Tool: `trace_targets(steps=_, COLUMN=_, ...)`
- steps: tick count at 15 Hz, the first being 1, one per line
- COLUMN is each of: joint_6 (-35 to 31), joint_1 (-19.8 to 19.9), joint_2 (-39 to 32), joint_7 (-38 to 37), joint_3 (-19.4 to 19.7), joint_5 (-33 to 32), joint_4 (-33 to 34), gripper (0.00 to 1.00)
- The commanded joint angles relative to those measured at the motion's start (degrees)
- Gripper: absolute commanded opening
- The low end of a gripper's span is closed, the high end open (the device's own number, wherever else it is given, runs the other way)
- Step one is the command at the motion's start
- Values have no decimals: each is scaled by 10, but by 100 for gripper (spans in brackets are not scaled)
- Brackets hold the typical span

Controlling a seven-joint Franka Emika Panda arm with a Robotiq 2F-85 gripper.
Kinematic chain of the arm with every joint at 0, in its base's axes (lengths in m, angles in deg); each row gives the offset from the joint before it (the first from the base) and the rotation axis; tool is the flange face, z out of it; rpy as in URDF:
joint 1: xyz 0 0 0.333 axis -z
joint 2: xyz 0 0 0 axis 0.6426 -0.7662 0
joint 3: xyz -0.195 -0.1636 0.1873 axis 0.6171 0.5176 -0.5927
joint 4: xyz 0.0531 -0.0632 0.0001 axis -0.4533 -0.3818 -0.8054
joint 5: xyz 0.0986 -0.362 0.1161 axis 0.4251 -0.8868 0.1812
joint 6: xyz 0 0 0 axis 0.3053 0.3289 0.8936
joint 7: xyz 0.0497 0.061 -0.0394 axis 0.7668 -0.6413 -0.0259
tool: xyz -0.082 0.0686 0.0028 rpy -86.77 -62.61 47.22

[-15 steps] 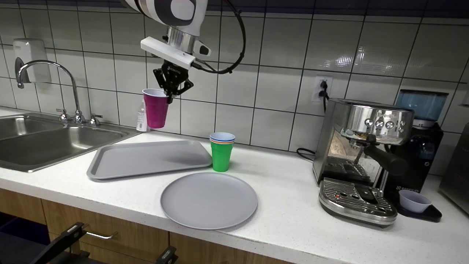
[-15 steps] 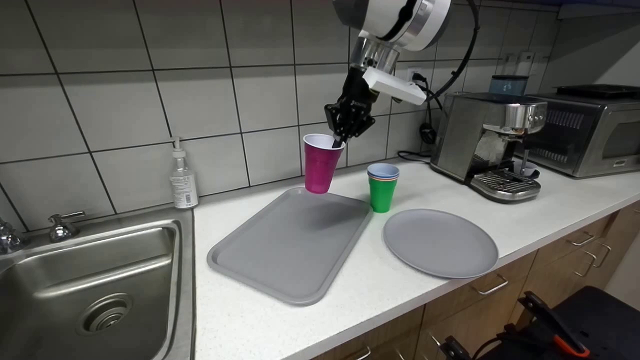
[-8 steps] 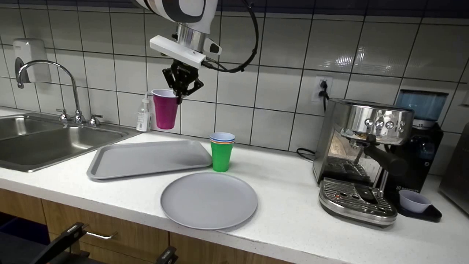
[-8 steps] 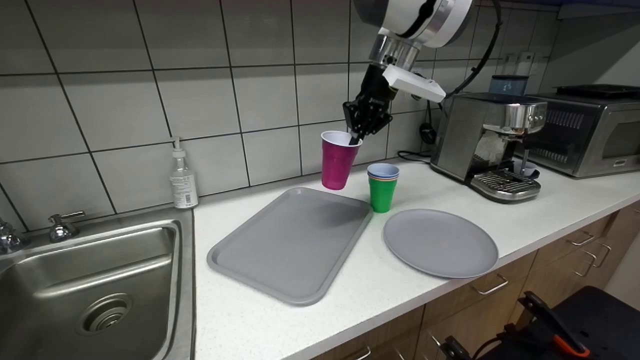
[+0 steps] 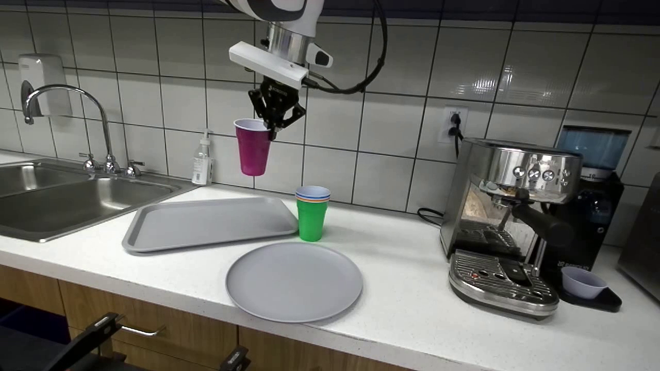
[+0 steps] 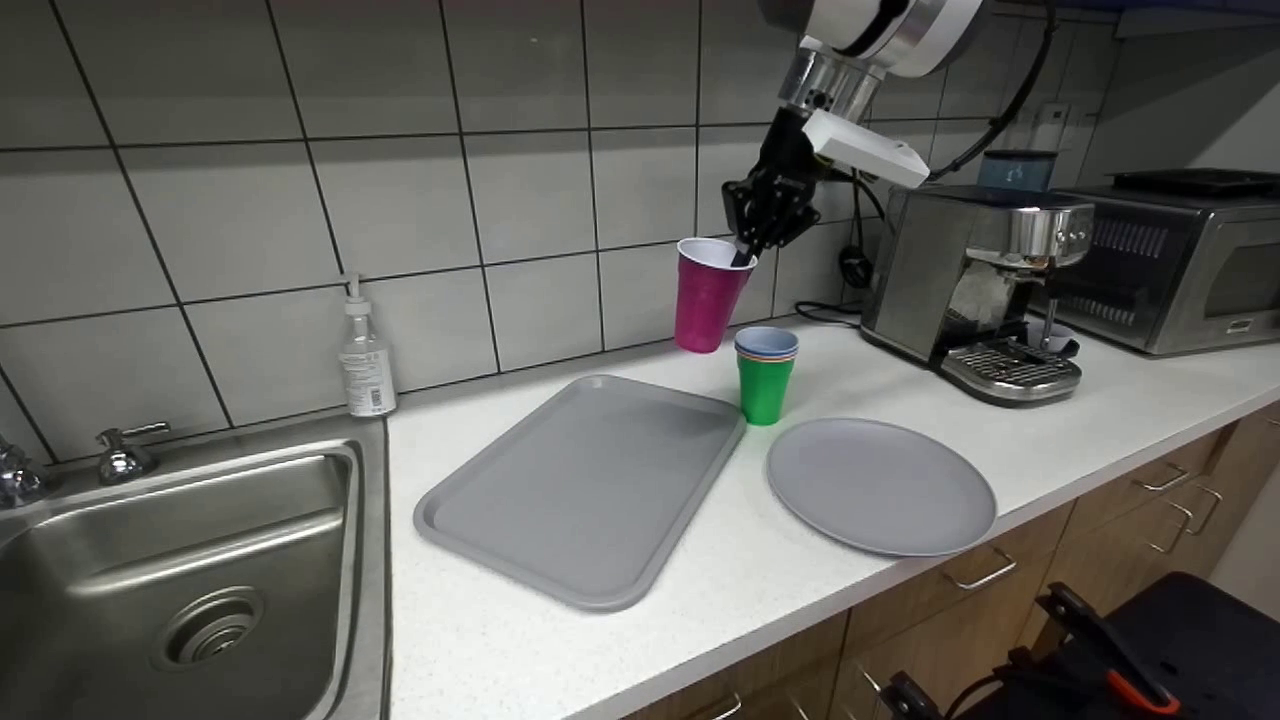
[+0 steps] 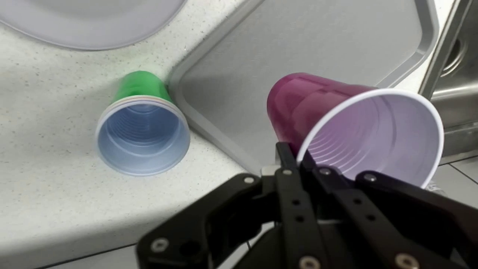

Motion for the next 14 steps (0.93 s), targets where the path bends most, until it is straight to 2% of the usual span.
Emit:
trace_targets(steps=1, joint_6=-9, joint_1=7, joint_2=25, joint_7=0, joint_3=16, joint_5=-7, joint_4=-14, gripper=1)
trace_targets(steps=14, joint_6=-59, joint_1=25, joint_2=18, joint_7=-11, joint_3=56, joint_5=-15, joint_4=-7, gripper=1)
